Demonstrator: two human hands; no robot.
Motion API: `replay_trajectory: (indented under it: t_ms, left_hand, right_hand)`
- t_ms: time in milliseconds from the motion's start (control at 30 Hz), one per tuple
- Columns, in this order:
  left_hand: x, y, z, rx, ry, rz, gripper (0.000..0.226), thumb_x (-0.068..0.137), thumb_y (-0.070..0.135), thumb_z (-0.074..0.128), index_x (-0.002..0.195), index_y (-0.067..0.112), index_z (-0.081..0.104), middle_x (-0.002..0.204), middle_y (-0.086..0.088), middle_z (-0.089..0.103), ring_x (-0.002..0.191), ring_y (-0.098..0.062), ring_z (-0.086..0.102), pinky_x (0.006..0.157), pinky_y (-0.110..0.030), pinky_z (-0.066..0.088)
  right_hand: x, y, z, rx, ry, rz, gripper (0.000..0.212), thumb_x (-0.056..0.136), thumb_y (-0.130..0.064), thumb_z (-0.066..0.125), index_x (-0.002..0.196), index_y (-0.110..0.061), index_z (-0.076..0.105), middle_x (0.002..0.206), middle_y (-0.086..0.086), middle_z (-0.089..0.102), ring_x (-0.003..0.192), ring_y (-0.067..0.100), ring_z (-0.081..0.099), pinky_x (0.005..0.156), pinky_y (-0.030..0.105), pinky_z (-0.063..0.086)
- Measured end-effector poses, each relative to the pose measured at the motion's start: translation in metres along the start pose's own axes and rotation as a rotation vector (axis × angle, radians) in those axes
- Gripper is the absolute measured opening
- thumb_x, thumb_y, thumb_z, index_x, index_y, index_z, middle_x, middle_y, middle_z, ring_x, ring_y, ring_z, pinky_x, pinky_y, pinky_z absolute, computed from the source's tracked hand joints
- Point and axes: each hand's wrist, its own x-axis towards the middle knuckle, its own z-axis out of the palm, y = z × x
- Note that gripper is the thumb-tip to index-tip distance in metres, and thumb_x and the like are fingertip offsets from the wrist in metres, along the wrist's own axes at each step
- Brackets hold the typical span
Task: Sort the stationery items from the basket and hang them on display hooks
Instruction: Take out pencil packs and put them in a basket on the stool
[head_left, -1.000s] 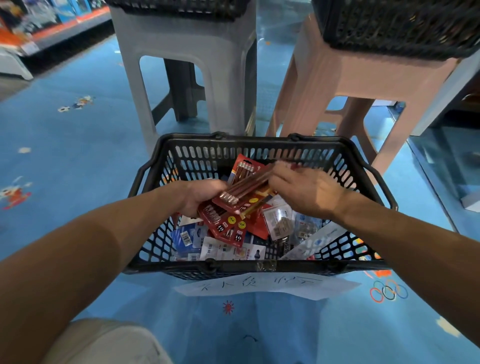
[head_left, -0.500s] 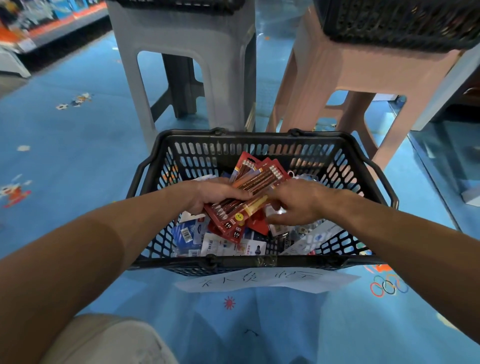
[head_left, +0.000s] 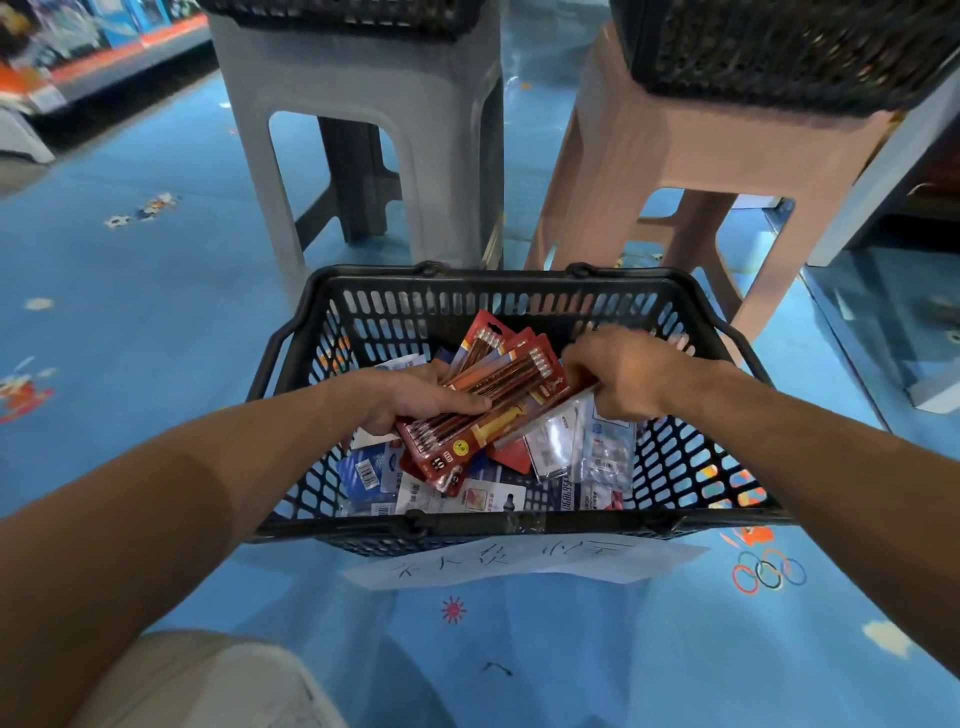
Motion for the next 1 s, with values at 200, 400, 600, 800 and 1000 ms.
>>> replay_trajectory:
  t_ms: [200,400,600,800,1000]
  left_hand:
    - [-0.005,0.003,0.000,-0.040,-0.040,0.009,0.070,0.076,0.049,0.081,0.136,0.026,0.053,0.116,-0.013,0.077,0.104,-0.032,0.075,0.090,-0.048,0.060]
    - [-0.008,0.009,0.007,-0.089,-0.061,0.004,0.068,0.079,0.067,0.073,0.130,0.026,0.052,0.112,-0.011,0.078,0.105,-0.032,0.075,0.091,-0.050,0.061]
    - [-0.009,0.011,0.020,-0.098,-0.091,0.026,0.089,0.064,0.078,0.068,0.131,0.021,0.056,0.110,-0.009,0.079,0.103,-0.028,0.076,0.095,-0.046,0.059]
    - [-0.007,0.007,0.016,-0.096,-0.121,0.049,0.077,0.068,0.056,0.088,0.128,0.020,0.057,0.112,-0.010,0.078,0.101,-0.027,0.076,0.077,-0.039,0.063]
    - [-0.003,0.007,0.019,-0.138,0.005,0.114,0.076,0.064,0.034,0.096,0.126,0.022,0.054,0.103,-0.006,0.080,0.096,-0.027,0.078,0.073,-0.039,0.063]
  right_hand:
    - [-0.006,-0.009,0.010,-0.320,0.530,-0.332,0.040,0.075,-0.005,0.073,0.110,-0.017,0.057,0.110,0.000,0.059,0.108,0.023,0.051,0.092,0.041,0.046]
    - [0.001,-0.022,0.033,-0.280,0.575,-0.499,0.027,0.096,-0.017,0.058,0.121,-0.016,0.049,0.117,0.004,0.054,0.106,0.023,0.049,0.081,0.042,0.053]
    - [0.005,-0.031,0.030,-0.297,0.563,-0.398,0.038,0.088,-0.027,0.052,0.125,-0.018,0.046,0.121,0.006,0.055,0.106,0.026,0.051,0.081,0.045,0.054]
    - [0.013,-0.032,0.025,0.083,0.367,-0.246,0.056,0.081,-0.018,0.078,0.126,-0.025,0.045,0.126,0.000,0.043,0.114,0.019,0.042,0.091,0.039,0.051]
    - [0.015,-0.029,0.028,0.518,0.275,0.277,0.045,0.088,-0.026,0.074,0.125,-0.017,0.049,0.126,0.005,0.053,0.121,0.027,0.053,0.100,0.041,0.051]
